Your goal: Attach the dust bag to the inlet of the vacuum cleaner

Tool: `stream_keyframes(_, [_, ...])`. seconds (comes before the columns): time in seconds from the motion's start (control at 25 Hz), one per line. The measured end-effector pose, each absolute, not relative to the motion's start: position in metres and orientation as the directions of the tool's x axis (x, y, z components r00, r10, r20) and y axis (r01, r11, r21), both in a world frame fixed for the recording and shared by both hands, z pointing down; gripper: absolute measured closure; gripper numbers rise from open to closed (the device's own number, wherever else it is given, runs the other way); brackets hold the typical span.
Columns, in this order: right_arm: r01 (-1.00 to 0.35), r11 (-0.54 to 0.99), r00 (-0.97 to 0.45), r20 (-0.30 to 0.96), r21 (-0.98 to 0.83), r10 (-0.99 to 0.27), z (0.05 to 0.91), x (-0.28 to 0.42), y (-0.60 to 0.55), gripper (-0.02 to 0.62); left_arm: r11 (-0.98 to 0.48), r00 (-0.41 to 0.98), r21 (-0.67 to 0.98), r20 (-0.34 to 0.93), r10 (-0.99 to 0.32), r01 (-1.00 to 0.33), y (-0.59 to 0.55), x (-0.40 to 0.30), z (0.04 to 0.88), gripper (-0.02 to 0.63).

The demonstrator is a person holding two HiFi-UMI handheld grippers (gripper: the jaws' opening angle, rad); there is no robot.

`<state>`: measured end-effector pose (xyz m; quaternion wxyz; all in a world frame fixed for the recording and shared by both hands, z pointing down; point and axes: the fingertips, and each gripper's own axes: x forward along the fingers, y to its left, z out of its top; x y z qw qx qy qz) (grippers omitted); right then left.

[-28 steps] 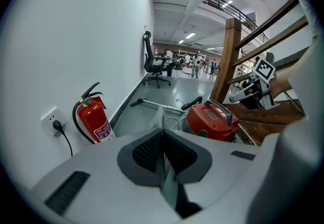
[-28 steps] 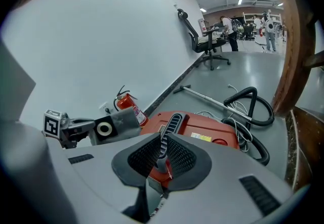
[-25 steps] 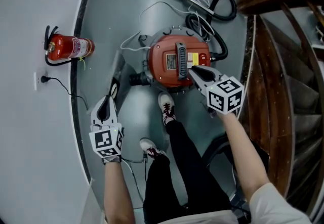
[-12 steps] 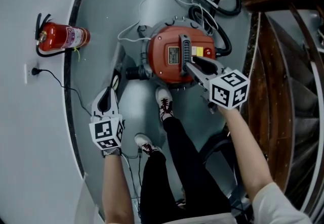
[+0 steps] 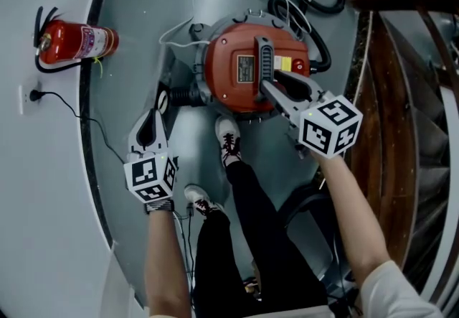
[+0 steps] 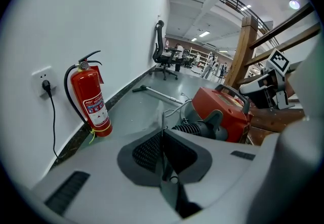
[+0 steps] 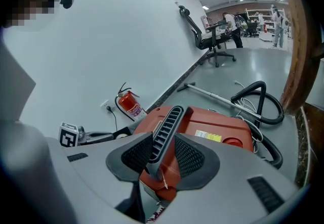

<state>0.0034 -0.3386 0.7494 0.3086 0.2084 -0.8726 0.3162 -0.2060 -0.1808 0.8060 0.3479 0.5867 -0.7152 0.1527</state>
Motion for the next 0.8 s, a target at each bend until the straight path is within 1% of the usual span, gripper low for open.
stream_keyframes(0.64, [-0.553, 0.716, -0.740, 0.647, -0.427, -0.186, 0.747, 0.002, -0.338, 0.459, 0.297, -0.069, 0.258, 0.638, -0.767, -0.919, -0.196, -0.192, 0.806, 0.592])
stream_keyframes(0.8, [-0.546, 0.725, -0.743, 0.643, -0.421, -0.186, 0.747, 0.001, -0.338, 0.459, 0.315, -0.058, 0.312, 0.622, -0.781, -0.896, -0.200, -0.192, 0.807, 0.592])
